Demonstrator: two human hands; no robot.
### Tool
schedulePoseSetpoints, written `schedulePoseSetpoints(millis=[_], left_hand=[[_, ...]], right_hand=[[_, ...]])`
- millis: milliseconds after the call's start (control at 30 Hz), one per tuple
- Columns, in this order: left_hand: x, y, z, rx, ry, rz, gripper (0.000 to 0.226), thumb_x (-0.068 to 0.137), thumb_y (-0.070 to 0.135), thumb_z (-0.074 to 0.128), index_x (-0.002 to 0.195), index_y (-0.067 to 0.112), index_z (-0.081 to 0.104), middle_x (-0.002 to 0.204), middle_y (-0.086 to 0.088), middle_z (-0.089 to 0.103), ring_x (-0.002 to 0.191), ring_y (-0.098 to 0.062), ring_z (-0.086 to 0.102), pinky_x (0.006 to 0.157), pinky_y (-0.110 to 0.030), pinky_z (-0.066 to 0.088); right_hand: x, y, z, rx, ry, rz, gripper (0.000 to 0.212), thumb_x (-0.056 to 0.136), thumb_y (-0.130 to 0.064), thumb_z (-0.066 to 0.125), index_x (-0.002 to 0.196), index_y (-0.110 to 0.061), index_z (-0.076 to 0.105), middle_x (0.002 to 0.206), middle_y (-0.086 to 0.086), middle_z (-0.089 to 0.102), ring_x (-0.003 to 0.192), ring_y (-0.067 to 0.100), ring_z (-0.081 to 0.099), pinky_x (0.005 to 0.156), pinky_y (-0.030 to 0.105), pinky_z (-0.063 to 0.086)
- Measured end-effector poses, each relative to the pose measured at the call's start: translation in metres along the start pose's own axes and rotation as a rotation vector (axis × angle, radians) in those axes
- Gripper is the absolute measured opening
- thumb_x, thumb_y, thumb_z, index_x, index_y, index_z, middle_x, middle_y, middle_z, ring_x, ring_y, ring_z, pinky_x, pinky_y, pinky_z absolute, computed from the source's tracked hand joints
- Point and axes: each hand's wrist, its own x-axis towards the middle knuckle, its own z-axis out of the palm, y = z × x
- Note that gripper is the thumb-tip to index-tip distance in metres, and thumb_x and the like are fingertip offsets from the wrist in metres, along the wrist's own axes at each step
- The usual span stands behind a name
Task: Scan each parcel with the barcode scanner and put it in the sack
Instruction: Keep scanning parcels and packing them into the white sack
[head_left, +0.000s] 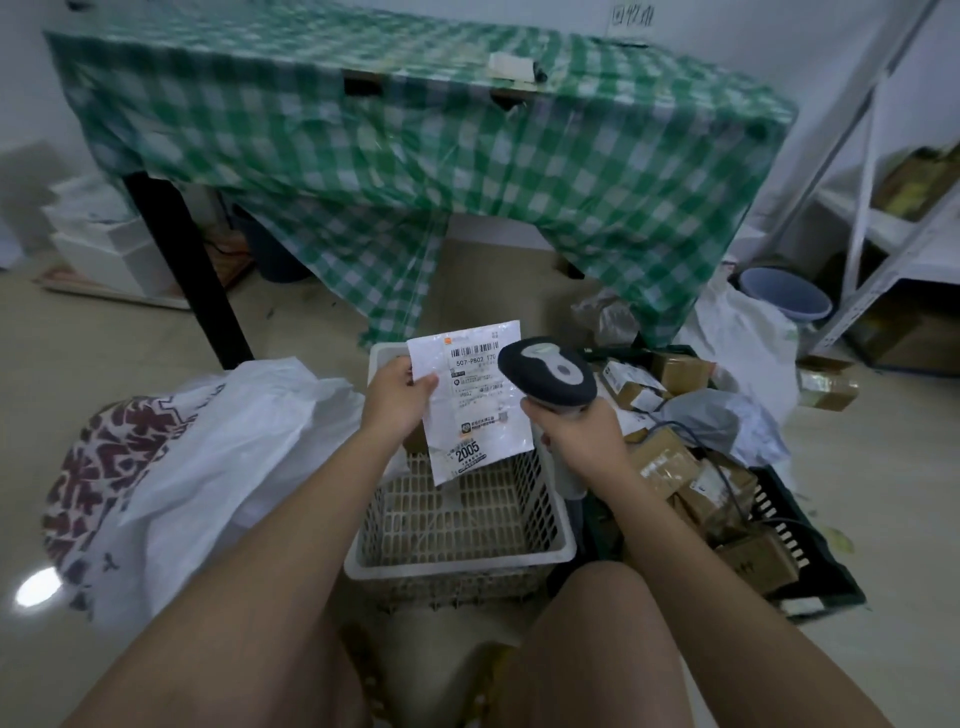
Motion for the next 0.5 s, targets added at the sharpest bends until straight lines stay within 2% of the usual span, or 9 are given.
schedulePoseSetpoints(millis=[67, 167, 267, 400, 500], left_hand=[[0.0, 0.002, 0.002, 0.017, 0.004, -0.006, 0.018, 0.095, 0.012, 0.057, 0.111, 0.015, 0.064, 0.117, -0.008, 0.068, 0.101, -0.027, 0.065, 0.09, -0.049, 0.053], [0.0, 0.002, 0.002, 0.003, 0.001, -0.009, 0.016, 0.094, 0.011, 0.058, 0.108, 0.017, 0.063, 0.117, -0.007, 0.068, 0.102, -0.027, 0.065, 0.091, -0.049, 0.052], [0.001, 0.001, 0.003, 0.002, 0.004, -0.006, 0.017, 0.094, 0.011, 0.058, 0.109, 0.016, 0.063, 0.118, -0.007, 0.067, 0.103, -0.027, 0.064, 0.092, -0.048, 0.052], [0.0, -0.002, 0.005, -0.013, 0.004, -0.013, 0.016, 0.094, 0.009, 0.058, 0.107, 0.015, 0.062, 0.119, -0.009, 0.067, 0.104, -0.027, 0.064, 0.093, -0.048, 0.052], [-0.001, -0.001, 0.007, -0.026, 0.003, -0.017, 0.015, 0.094, 0.008, 0.057, 0.108, 0.014, 0.061, 0.118, -0.007, 0.066, 0.105, -0.025, 0.064, 0.092, -0.042, 0.052]], right_hand=[[-0.005, 0.0, 0.005, -0.057, -0.036, -0.034, 0.022, 0.084, -0.019, 0.071, 0.068, -0.009, 0.059, 0.056, 0.0, 0.059, 0.056, 0.012, 0.053, 0.055, 0.023, 0.044], [-0.01, 0.0, 0.012, -0.114, -0.066, -0.054, 0.019, 0.084, -0.014, 0.067, 0.073, -0.001, 0.058, 0.061, 0.007, 0.055, 0.059, 0.017, 0.047, 0.051, 0.022, 0.038], [-0.01, 0.002, 0.014, -0.106, -0.056, -0.036, 0.019, 0.082, -0.012, 0.065, 0.069, -0.004, 0.054, 0.059, 0.007, 0.053, 0.058, 0.018, 0.045, 0.046, 0.017, 0.035], [-0.008, 0.004, 0.014, -0.103, -0.034, 0.001, 0.021, 0.08, -0.013, 0.064, 0.065, -0.009, 0.05, 0.057, 0.005, 0.051, 0.06, 0.02, 0.048, 0.053, 0.027, 0.038], [-0.008, 0.003, 0.014, -0.082, -0.028, 0.02, 0.015, 0.079, -0.013, 0.065, 0.07, -0.004, 0.055, 0.058, 0.007, 0.052, 0.061, 0.021, 0.048, 0.056, 0.03, 0.039]])
